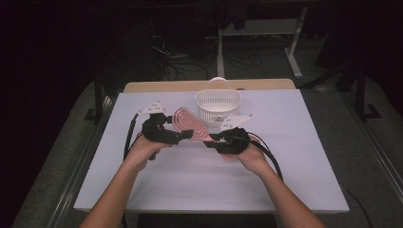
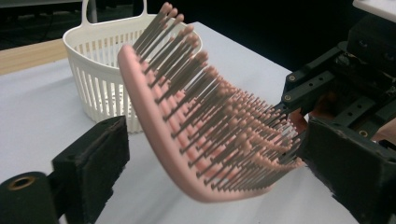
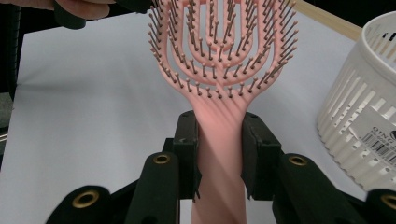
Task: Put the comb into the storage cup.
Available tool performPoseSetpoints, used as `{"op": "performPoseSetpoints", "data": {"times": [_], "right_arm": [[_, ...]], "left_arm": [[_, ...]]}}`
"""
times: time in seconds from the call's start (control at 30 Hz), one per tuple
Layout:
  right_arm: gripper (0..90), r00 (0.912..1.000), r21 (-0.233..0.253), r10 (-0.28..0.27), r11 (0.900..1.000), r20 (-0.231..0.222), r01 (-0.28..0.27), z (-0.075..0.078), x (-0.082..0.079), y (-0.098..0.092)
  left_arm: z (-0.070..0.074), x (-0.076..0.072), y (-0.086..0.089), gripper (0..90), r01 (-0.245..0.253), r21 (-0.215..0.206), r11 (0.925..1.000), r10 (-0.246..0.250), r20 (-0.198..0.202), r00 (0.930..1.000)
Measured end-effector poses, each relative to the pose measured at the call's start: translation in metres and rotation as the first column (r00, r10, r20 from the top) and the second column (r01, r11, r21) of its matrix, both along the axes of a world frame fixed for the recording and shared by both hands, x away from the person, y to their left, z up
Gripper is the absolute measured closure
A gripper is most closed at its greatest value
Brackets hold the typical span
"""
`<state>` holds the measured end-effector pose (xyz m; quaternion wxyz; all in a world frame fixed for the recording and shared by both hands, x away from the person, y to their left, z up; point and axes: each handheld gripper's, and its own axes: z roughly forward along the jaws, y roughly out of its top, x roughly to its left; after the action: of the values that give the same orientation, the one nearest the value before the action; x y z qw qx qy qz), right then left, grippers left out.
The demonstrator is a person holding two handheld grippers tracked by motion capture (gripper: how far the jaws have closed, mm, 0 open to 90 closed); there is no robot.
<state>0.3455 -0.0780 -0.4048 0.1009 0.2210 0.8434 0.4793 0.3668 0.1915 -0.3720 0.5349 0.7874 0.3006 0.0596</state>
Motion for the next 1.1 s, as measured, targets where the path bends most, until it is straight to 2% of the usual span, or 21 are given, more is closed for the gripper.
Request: {"op": "performPoseSetpoints", "data": {"times": [0.07,0.2,0.5,0.83,1.1], "right_arm": [[68.9,1.0000,-0.004,0.002,1.000,0.004,-0.002,-0.001,-0.001,0.001],[68.9,0.9998,-0.013,0.000,1.000,0.020,0.000,-0.002,-0.002,0.004],[68.9,0.9996,-0.012,-0.005,1.000,0.029,0.005,-0.002,-0.003,0.005],[68.9,0.9992,-0.033,0.002,0.999,0.041,-0.001,-0.006,-0.003,0.009],[68.9,0.9994,-0.043,-0.004,0.999,0.035,0.005,-0.009,-0.003,0.012]], "left_arm": [[0.000,0.000,0.001,14.3,-0.008,-0.007,0.9999,0.008,0.005,1.0000],[0.000,0.001,0.002,16.5,-0.026,0.000,0.9997,0.026,0.004,0.9997],[0.000,0.002,0.006,28.1,-0.037,-0.033,0.9988,0.036,-0.025,0.9990],[0.001,0.003,0.009,42.7,-0.039,-0.063,0.9973,0.036,-0.048,0.9982],[0.001,0.003,0.010,48.0,-0.048,-0.066,0.9967,0.044,-0.059,0.9973]]}}
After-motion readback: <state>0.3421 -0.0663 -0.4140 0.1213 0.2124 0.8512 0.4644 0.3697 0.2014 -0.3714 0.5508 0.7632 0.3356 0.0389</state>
